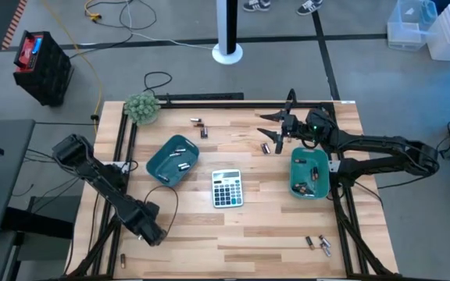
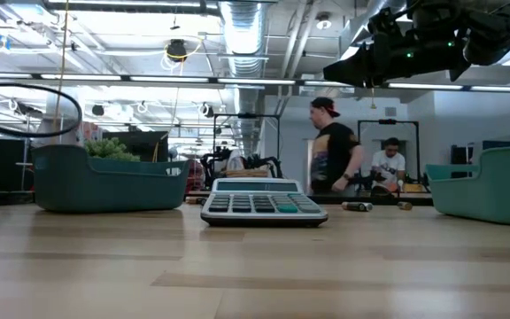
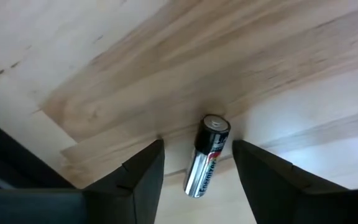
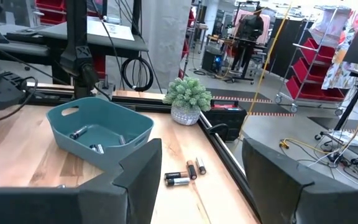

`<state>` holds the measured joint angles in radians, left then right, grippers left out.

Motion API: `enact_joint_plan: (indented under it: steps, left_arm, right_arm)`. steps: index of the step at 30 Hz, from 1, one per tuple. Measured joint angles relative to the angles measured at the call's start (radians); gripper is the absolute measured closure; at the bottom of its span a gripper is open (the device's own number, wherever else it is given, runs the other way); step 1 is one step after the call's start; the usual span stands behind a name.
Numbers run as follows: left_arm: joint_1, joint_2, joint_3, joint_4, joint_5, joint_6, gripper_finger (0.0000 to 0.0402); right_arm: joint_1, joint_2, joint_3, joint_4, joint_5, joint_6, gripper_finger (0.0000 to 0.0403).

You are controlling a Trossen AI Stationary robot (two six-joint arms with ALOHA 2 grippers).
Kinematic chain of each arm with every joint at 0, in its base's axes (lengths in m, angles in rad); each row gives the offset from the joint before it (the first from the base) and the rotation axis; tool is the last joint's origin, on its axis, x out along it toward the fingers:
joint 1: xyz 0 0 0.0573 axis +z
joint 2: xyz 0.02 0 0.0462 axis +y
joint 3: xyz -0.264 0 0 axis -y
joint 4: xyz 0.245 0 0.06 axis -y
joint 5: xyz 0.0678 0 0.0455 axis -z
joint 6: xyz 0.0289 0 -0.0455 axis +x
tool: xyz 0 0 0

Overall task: Sort batteries
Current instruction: Put the silver/black battery into the blue bin

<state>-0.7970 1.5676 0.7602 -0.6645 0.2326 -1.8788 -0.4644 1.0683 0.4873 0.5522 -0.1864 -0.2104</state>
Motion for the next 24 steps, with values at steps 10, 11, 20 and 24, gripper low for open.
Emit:
enact_joint_plan:
  steps: [10, 11, 20, 24]
  left_arm:
    - [0.002, 0.001, -0.038, 0.045, -0.028, -0.01, 0.0301]
    - [0.003, 0.0, -0.045, 0.057, -0.028, -0.014, 0.0312]
    - [0.016, -0.001, -0.05, 0.078, -0.052, 0.0, 0.036]
    - [0.039, 0.004, -0.001, 0.035, -0.068, 0.06, 0.036]
  right_arm:
    - [0.0, 0.0, 0.0, 0.001, 0.0, 0.0, 0.0166]
    - [0.0, 0.0, 0.0, 0.001, 0.0, 0.0, 0.0166]
    - [-0.001, 0.0, 0.0, 0.002, 0.0, 0.0, 0.0166]
    - [-0.001, 0.0, 0.0, 0.002, 0.0, 0.001, 0.0166]
